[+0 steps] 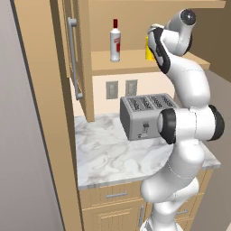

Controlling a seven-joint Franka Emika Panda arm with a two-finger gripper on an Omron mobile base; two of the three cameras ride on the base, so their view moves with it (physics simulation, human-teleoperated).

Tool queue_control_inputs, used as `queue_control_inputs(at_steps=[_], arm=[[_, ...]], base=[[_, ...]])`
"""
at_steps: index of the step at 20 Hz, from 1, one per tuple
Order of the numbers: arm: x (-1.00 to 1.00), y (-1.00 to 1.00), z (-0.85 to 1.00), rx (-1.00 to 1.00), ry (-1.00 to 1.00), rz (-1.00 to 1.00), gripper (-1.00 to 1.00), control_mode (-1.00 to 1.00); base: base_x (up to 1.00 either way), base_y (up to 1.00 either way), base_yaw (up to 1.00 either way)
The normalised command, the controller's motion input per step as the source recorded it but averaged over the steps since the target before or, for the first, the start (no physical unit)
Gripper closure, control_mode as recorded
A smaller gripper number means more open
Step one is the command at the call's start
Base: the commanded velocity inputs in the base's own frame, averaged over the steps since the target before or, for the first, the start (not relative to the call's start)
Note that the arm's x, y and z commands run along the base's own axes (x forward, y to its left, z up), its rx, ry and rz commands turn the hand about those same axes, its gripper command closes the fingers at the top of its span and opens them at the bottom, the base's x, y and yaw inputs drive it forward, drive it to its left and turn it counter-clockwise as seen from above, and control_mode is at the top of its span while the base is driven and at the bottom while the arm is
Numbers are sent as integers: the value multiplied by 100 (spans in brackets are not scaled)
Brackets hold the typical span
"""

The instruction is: Open the cabinet directly in front. Then move the liquor and the cup to the dining counter with the candle on it.

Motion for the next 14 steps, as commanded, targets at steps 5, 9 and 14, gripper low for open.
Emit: queue_control_inputs(at_steps=[5, 9, 14], arm=[[28, 0, 0, 0, 0, 0, -100, -100], [29, 0, 0, 0, 0, 0, -100, -100], [35, 0, 0, 0, 0, 0, -100, -100]], base=[[0, 0, 0], [0, 0, 0], [0, 0, 0]])
